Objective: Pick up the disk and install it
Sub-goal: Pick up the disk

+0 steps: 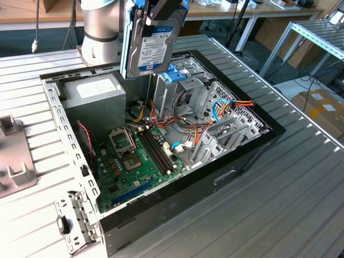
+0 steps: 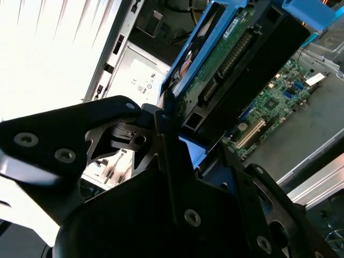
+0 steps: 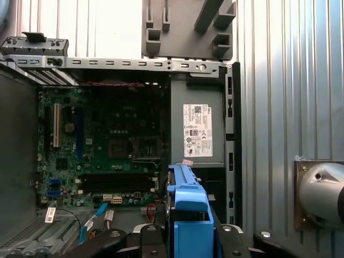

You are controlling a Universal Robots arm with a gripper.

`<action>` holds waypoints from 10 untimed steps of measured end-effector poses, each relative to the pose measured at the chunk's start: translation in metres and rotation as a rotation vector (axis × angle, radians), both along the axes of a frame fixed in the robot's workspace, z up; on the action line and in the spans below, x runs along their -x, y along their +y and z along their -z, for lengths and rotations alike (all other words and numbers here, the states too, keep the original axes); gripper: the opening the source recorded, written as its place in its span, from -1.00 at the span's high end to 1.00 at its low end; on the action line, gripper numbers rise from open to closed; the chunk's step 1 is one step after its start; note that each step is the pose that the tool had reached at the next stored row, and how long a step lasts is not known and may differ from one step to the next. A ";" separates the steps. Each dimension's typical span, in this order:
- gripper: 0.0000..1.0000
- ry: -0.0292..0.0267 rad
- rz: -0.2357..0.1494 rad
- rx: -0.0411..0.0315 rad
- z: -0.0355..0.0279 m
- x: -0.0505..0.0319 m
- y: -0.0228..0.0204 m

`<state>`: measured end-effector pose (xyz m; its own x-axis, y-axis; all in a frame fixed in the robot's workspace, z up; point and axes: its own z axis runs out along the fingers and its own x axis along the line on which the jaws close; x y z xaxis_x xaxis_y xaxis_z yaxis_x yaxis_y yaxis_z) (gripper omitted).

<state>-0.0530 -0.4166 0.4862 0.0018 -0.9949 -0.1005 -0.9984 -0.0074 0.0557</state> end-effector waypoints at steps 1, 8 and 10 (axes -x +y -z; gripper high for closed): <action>0.26 0.0000 0.000 -0.0002 0.0000 -0.0002 -0.0012; 0.26 0.0000 0.000 -0.0047 0.0001 -0.0010 -0.0154; 0.26 0.0000 0.000 -0.0059 0.0001 -0.0011 -0.0182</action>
<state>-0.0518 -0.4348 0.4861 0.0018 -0.9943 -0.1064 -0.9984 -0.0078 0.0557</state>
